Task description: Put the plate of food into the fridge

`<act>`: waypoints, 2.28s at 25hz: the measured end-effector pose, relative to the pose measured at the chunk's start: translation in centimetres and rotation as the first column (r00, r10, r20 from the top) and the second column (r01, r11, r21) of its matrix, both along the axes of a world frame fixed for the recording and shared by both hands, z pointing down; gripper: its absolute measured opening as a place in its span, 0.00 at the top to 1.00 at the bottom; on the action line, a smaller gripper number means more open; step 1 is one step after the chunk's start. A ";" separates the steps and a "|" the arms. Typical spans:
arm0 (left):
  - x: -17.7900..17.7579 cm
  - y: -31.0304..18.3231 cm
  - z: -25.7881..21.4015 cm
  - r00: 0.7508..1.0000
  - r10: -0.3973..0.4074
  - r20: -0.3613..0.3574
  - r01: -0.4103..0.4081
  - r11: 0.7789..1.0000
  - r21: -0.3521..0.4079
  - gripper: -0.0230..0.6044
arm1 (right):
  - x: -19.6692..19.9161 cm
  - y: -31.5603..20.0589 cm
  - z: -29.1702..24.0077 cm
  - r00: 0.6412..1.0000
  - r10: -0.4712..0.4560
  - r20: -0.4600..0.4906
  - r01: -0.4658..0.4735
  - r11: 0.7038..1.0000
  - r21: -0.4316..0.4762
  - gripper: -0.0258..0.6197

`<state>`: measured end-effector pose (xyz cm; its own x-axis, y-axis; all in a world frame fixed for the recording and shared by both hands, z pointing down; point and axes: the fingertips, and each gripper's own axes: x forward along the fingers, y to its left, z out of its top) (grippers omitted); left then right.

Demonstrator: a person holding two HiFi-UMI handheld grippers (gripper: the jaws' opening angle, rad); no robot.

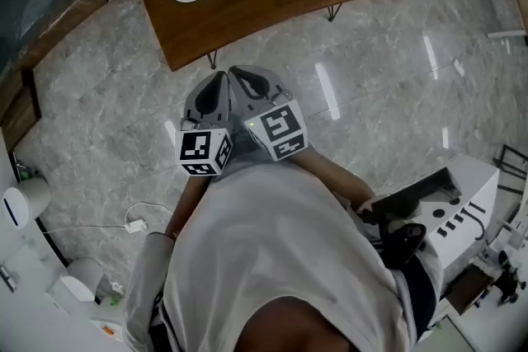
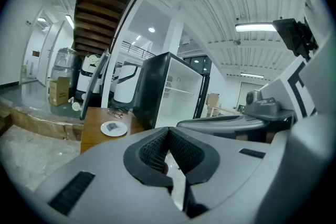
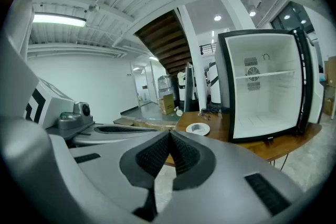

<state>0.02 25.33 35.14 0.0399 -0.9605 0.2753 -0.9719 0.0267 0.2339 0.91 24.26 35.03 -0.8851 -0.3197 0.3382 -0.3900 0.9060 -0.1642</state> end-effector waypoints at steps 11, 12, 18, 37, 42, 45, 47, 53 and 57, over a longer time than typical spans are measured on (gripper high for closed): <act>0.8 0.2 0.3 1.000 0.008 -0.006 -0.008 1.000 -0.009 0.93 | 0.7 0.3 0.1 1.000 0.003 -0.011 -0.003 1.000 -0.001 0.94; 0.9 0.2 0.3 1.000 0.011 -0.006 -0.011 1.000 -0.009 0.93 | 0.8 0.3 0.1 1.000 0.004 -0.011 -0.004 1.000 -0.002 0.94; 1.2 0.3 0.5 0.999 0.009 0.050 -0.009 1.000 -0.009 0.93 | 1.2 0.3 0.4 1.000 0.021 -0.006 -0.021 1.000 0.000 0.93; -0.1 0.9 3.8 0.999 -0.002 0.037 0.005 0.996 -0.089 0.93 | -0.3 0.6 3.7 0.999 0.006 -0.053 -0.008 0.999 -0.044 0.93; -0.5 -0.4 4.4 0.999 0.029 0.021 -0.027 0.994 -0.106 0.93 | -0.6 -0.7 4.3 0.997 0.035 -0.071 -0.039 0.998 -0.058 0.93; -1.2 -1.2 4.8 0.999 0.040 0.016 -0.038 0.993 -0.115 0.93 | -1.4 -1.5 4.7 0.996 0.035 -0.080 -0.041 0.997 -0.069 0.93; -2.0 -1.8 5.0 0.999 0.041 0.012 -0.040 0.993 -0.115 0.93 | -2.2 -2.1 4.9 0.996 0.035 -0.083 -0.041 0.997 -0.069 0.93; -5.7 -3.6 4.8 0.999 0.049 0.011 -0.047 0.993 -0.110 0.93 | -5.9 -4.0 4.7 0.996 0.029 -0.080 -0.034 0.997 -0.062 0.93; -8.8 -5.9 4.1 0.998 0.064 0.024 -0.061 0.993 -0.097 0.93 | -9.0 -6.2 4.0 0.997 0.041 -0.070 -0.045 0.998 -0.043 0.93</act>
